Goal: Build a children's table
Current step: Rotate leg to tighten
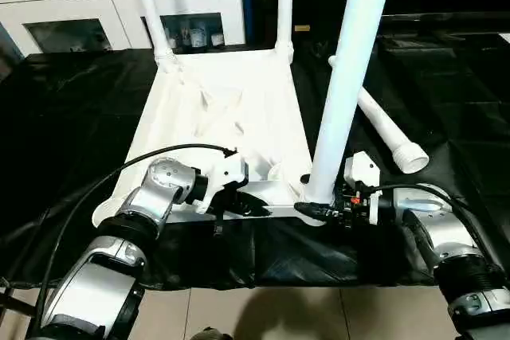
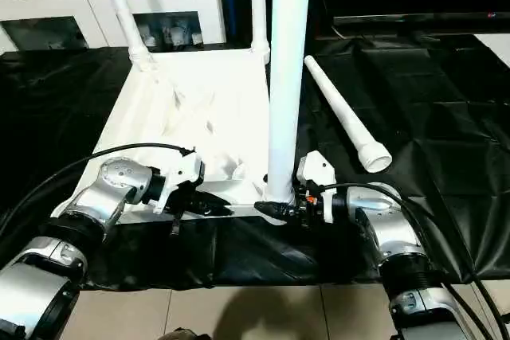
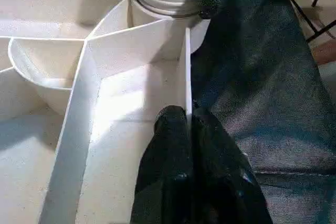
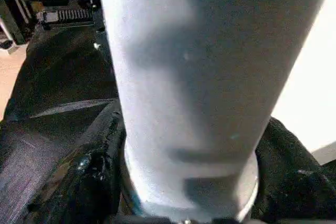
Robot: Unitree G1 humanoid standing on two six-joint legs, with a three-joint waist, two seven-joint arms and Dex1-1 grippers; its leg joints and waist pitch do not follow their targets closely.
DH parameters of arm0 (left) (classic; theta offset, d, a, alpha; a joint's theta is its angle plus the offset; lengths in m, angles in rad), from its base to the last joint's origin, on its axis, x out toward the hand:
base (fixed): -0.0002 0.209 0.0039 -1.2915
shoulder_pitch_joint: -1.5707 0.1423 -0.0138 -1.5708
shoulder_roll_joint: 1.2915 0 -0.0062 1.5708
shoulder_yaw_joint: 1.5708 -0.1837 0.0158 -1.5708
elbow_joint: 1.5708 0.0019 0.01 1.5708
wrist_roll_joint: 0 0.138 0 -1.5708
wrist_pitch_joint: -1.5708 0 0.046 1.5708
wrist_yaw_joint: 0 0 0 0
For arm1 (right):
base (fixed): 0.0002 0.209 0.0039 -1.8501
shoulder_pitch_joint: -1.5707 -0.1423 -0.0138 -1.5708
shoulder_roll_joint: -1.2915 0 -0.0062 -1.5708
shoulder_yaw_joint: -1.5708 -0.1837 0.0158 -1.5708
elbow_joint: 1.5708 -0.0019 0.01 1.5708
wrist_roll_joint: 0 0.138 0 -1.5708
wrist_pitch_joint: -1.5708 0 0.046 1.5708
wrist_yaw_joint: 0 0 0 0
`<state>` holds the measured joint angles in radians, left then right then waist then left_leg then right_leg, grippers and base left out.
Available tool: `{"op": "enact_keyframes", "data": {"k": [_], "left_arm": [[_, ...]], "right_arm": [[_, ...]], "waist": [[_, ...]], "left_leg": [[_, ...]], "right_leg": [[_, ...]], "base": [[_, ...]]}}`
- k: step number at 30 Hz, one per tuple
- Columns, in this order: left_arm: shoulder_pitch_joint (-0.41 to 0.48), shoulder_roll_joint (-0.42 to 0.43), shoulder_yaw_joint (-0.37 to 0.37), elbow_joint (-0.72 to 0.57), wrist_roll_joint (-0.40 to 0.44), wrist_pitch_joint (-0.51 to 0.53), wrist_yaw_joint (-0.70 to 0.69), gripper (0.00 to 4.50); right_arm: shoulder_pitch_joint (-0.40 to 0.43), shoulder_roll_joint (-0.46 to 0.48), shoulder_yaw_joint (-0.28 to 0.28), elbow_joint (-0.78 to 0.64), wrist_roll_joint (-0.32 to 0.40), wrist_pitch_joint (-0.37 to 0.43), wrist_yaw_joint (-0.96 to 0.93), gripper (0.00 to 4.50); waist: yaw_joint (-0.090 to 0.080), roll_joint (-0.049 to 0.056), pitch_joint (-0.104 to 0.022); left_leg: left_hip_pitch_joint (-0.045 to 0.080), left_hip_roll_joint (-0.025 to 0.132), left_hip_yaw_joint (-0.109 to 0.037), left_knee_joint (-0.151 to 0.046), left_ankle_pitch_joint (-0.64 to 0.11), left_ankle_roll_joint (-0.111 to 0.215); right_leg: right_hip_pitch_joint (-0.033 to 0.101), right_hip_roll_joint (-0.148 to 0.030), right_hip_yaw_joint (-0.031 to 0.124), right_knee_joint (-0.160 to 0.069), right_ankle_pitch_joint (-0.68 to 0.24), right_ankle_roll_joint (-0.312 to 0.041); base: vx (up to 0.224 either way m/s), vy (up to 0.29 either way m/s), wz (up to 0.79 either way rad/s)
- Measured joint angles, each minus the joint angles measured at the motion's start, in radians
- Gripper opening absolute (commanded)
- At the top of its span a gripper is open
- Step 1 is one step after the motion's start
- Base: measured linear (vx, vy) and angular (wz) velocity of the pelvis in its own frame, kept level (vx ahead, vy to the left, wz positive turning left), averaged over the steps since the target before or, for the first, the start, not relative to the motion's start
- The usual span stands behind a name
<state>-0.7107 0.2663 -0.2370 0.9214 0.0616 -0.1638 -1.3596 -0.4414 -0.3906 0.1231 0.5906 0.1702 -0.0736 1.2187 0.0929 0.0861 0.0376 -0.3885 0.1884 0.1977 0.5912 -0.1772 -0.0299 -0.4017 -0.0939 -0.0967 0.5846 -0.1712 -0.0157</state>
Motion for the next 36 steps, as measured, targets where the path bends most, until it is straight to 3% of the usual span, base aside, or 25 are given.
{"op": "enact_keyframes", "data": {"k": [6, 10, 13, 16, 17, 19, 26, 32, 36], "left_arm": [[-0.013, -0.034, 0.006, 0.002, 0.015, 0.059, 0.137, 0.0], [-0.026, -0.122, 0.031, 0.003, 0.036, 0.147, 0.346, 0.0], [-0.028, -0.179, 0.037, -0.008, 0.049, 0.201, 0.458, 0.0], [-0.014, -0.197, 0.037, -0.025, 0.06, 0.208, 0.513, 0.0], [-0.009, -0.2, 0.035, -0.03, 0.064, 0.208, 0.522, 0.0], [-0.002, -0.2, 0.028, -0.043, 0.071, 0.206, 0.521, 0.0], [0.02, -0.187, 0.021, -0.089, 0.074, 0.195, 0.495, 0.0], [0.049, -0.114, 0.017, -0.116, 0.033, 0.142, 0.328, 0.0], [0.053, -0.073, 0.015, -0.124, 0.014, 0.122, 0.234, 0.0]], "right_arm": [[0.013, 0.072, -0.032, -0.016, -0.031, 0.05, -0.225, 2.72], [-0.012, 0.186, -0.109, 0.042, -0.08, 0.056, -0.587, 2.72], [-0.038, 0.238, -0.135, 0.07, -0.105, 0.074, -0.78, 2.72], [-0.045, 0.281, -0.14, 0.088, -0.128, 0.055, -0.898, 2.72], [-0.044, 0.288, -0.14, 0.094, -0.134, 0.046, -0.919, 3.07], [-0.042, 0.294, -0.14, 0.099, -0.142, 0.023, -0.926, 3.42], [-0.021, 0.279, -0.128, 0.102, -0.146, -0.058, -0.883, 3.89], [0.011, 0.184, -0.092, 0.076, -0.085, -0.071, -0.581, 4.35], [0.036, 0.092, -0.059, 0.01, -0.032, -0.034, -0.356, 4.44]], "waist": [[-0.008, -0.002, -0.001], [-0.04, -0.003, -0.001], [-0.058, 0.0, -0.003], [-0.063, 0.001, -0.003], [-0.064, 0.001, -0.003], [-0.065, 0.002, -0.003], [-0.064, 0.001, -0.002], [-0.048, 0.003, -0.001], [-0.038, 0.003, -0.002]], "left_leg": [[0.004, 0.0, 0.0, 0.002, -0.002, -0.005], [0.007, 0.0, 0.0, 0.003, -0.002, -0.006], [0.01, -0.001, 0.0, 0.003, -0.002, -0.006], [0.017, -0.001, 0.0, 0.0, -0.002, -0.006], [0.02, -0.002, 0.0, -0.002, -0.002, -0.006], [0.021, -0.002, 0.0, -0.005, -0.002, -0.006], [0.019, -0.004, 0.0, -0.008, -0.002, -0.006], [0.018, -0.002, 0.0, -0.013, -0.002, -0.006], [0.008, -0.002, 0.001, -0.011, 0.0, 0.0]], "right_leg": [[0.003, 0.0, 0.0, 0.002, 0.002, -0.002], [0.004, 0.0, 0.002, 0.001, 0.001, 0.0], [0.007, 0.0, 0.003, 0.0, 0.001, 0.001], [0.013, 0.0, 0.002, -0.001, 0.0, 0.002], [0.016, 0.0, 0.002, -0.004, 0.0, 0.003], [0.018, 0.0, 0.002, -0.008, 0.0, 0.003], [0.016, 0.0, 0.003, -0.008, -0.001, 0.005], [0.014, 0.0, 0.0, -0.007, -0.003, 0.006], [0.007, 0.0, 0.0, -0.007, -0.003, 0.006]], "base": [[0.0, 0.0, 0.0], [0.0, 0.0, 0.0], [0.0, 0.0, 0.0], [0.0, 0.0, 0.0], [0.0, 0.0, 0.0], [0.0, 0.0, 0.0], [0.0, 0.0, 0.0], [0.0, 0.0, 0.0], [0.0, 0.0, 0.0]]}}
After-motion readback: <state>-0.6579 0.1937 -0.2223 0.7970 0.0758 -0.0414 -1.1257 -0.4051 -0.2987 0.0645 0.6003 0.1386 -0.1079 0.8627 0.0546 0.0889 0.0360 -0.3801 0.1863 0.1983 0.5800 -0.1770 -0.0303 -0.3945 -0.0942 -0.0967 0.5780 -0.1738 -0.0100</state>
